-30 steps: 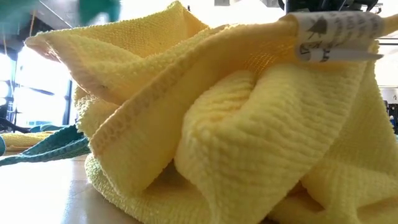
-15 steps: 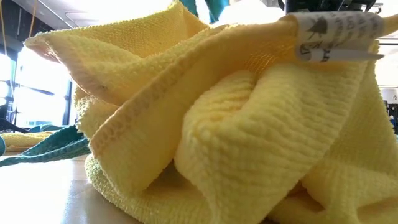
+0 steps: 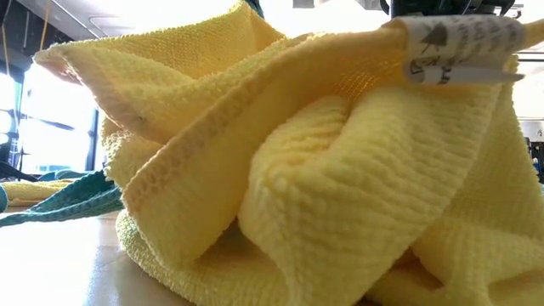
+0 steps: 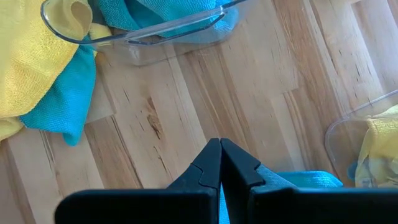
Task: Sort microfiber towel by color & place in baskets
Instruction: Put the blue towel into the bottom transparent bin
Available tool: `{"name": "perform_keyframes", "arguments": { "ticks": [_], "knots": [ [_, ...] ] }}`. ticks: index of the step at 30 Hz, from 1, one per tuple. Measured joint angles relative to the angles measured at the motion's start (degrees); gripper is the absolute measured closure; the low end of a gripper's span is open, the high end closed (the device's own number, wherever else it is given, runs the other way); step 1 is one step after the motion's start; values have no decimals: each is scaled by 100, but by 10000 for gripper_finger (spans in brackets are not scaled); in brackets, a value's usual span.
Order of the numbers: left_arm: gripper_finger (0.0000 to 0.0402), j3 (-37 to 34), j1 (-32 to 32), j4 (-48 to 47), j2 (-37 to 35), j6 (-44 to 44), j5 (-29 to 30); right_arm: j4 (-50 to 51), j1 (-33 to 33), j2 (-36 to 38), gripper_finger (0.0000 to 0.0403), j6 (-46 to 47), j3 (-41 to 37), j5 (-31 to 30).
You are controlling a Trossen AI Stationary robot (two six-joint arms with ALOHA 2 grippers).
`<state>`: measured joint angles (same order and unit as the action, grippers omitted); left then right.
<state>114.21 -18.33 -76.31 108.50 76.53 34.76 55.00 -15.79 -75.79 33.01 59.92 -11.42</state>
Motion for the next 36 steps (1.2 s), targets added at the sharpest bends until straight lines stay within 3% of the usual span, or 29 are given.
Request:
{"name": "perform_keyframes", "arguments": {
  "ticks": [3, 7, 13, 20, 36],
  "knots": [
    [401, 0, 52, -2, 346, 568, -30, 0, 0, 0, 403, -33, 0, 0],
    [401, -2, 276, -17, 745, 587, -208, 0, 0, 0, 403, -85, 0, 0],
    [401, -2, 559, -52, 1147, 591, -1343, -1, 0, 0, 403, -93, 1, 2],
    [398, -2, 642, 57, 1537, 333, -1666, 2, 0, 0, 403, -92, 0, 117],
    [310, 4, 888, 454, 2298, 575, -2150, 185, 0, -4, 403, -90, 0, 543]
  ]
}}
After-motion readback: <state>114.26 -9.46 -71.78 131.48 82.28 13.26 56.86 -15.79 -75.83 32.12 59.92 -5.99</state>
